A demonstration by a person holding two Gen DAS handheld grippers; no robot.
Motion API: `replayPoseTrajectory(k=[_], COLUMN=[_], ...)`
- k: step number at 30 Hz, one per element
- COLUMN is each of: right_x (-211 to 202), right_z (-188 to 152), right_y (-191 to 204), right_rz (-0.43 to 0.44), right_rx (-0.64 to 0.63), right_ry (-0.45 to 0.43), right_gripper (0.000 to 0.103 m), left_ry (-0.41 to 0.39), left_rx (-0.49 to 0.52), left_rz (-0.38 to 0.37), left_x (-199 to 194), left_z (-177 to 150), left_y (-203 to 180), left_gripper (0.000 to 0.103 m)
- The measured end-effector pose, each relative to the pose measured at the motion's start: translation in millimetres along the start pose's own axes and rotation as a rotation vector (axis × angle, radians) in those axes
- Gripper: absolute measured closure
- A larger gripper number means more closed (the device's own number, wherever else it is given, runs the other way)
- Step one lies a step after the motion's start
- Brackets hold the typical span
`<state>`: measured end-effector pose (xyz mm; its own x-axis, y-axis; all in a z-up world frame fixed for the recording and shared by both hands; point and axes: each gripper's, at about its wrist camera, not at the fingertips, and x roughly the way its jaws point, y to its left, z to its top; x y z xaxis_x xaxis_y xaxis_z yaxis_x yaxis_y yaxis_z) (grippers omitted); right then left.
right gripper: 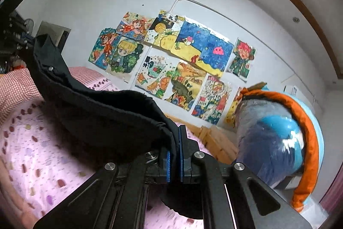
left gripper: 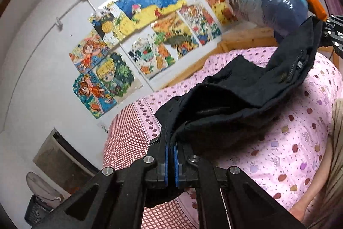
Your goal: Fold large clothes
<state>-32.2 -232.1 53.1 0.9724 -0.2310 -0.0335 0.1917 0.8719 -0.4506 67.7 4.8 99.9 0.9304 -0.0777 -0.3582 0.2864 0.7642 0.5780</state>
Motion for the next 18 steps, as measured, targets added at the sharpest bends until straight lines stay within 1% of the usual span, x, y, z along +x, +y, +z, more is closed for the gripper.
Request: replayPoseTrajectory(k=[3,9,11,13,18], right_x=[19.6,75.9,99.8,122.9,175.4], right_z=[12.0,40.3,48.3,57.0,66.0], right_y=[-7.4,-26.6,-29.9,-34.3,-33.5], right_rz=[0.013,0.041,0.049,0.068,0.082], right_rx=[-0.003,0.001,-0.003,0.018,0.048], right_ry=[-0.009,0.0,0.011,0.024,0.027], right_gripper=[0.098,0.098,0.098,0.098,0.098], left_ry=[0.033,0.047,0.049,0.047,0.037], left_rx=[-0.022,-0.07,-0.066,-0.06,-0.158], left_rz=[-0.014,-0.017,0.006,0.032,0.046], left_x=[14.3,56.0,74.8,91.4,135.4], left_z=[20.5,58.4,67.4,73.7,85.1], left_y=[9.7,32.0,34.4,33.6,42.0], left_gripper=[0.098,0.098,0.098,0.098,0.098])
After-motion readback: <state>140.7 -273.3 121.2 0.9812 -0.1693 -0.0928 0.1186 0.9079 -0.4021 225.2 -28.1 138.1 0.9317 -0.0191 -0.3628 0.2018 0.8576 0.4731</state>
